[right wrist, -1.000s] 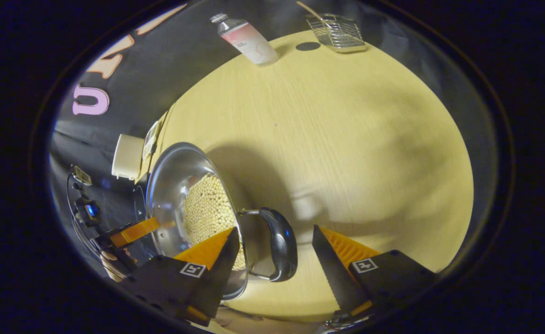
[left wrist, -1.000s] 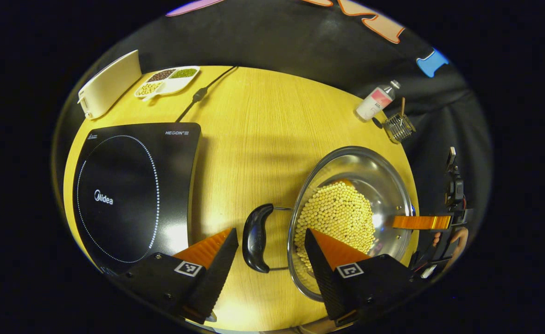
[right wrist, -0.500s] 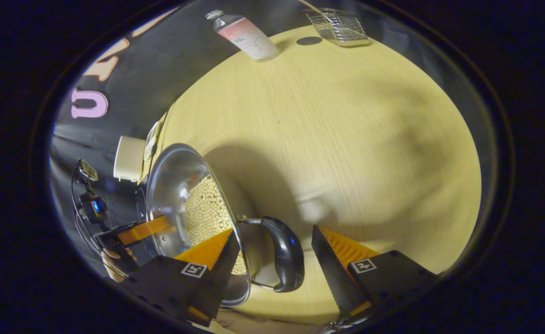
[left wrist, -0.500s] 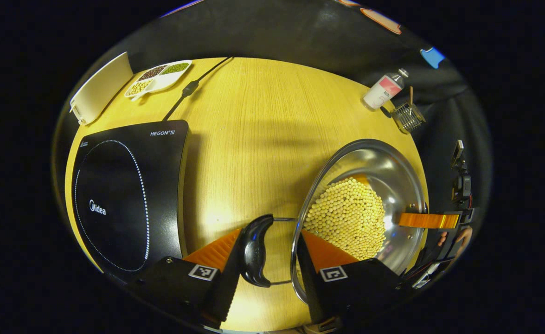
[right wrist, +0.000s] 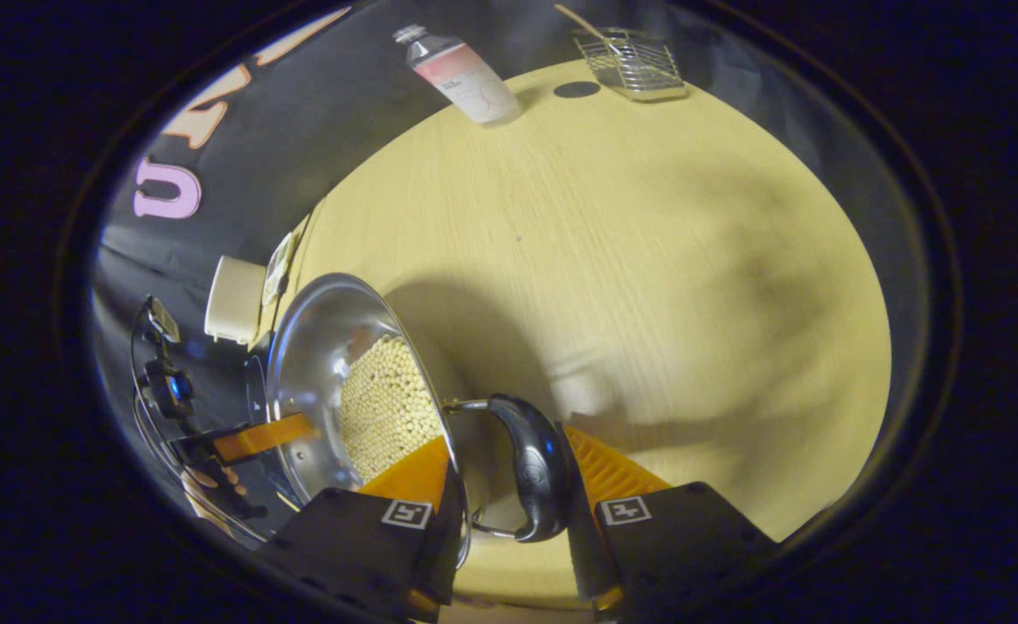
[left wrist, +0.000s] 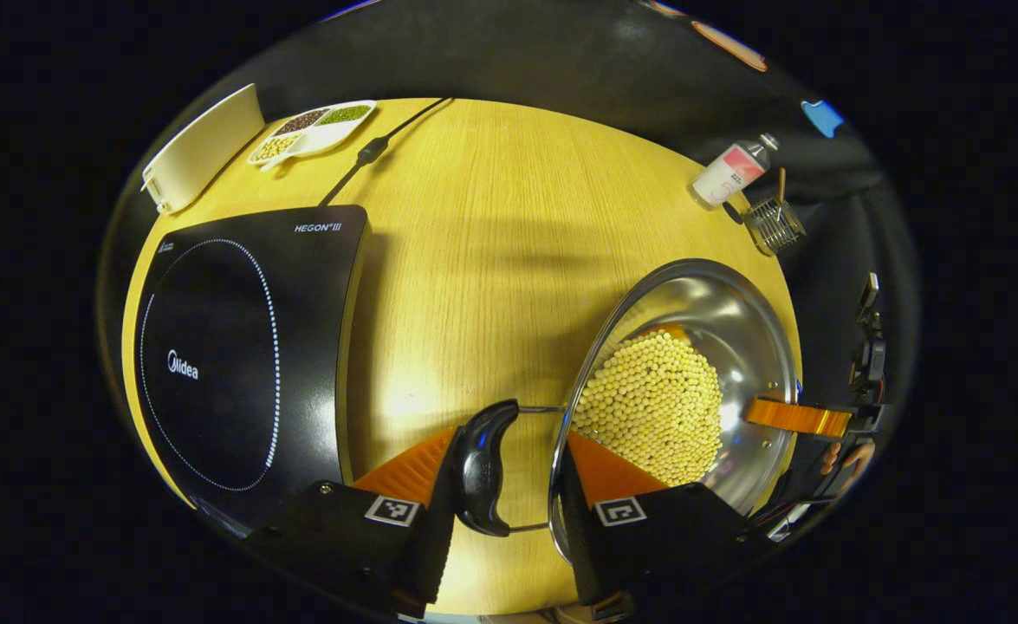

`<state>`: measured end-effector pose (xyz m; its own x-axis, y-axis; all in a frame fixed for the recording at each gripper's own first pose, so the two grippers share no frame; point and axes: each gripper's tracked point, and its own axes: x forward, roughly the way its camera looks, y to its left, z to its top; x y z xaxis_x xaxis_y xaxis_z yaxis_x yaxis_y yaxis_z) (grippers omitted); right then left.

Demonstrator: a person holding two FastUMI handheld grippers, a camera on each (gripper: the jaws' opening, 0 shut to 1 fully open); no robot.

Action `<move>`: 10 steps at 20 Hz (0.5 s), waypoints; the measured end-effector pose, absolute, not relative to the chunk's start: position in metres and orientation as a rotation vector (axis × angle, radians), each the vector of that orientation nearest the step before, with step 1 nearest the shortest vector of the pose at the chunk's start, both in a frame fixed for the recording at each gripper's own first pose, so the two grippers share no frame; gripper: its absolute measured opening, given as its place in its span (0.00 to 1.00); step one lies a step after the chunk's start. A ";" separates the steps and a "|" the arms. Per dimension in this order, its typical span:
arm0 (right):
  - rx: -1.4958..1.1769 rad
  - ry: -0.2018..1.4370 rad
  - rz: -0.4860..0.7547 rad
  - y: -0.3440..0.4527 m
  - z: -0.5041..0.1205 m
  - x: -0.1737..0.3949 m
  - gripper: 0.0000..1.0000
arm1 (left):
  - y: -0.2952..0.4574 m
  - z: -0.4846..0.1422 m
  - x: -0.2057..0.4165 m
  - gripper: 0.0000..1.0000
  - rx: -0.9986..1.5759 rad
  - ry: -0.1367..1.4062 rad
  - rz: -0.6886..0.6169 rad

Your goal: First push the handle of the pot to place it horizontally, then grasp the pot with both hands and set it on the induction cooktop.

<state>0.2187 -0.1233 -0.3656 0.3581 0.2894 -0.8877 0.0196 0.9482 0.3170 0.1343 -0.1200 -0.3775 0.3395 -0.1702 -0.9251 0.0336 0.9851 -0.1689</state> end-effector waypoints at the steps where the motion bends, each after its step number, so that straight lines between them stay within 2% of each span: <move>1: 0.290 1.190 0.174 -0.124 -0.365 0.218 0.56 | -0.120 -0.376 0.133 0.59 -0.123 1.217 -0.131; 10: 0.296 1.149 0.195 -0.122 -0.336 0.189 0.56 | -0.120 -0.342 0.111 0.60 -0.085 1.163 -0.156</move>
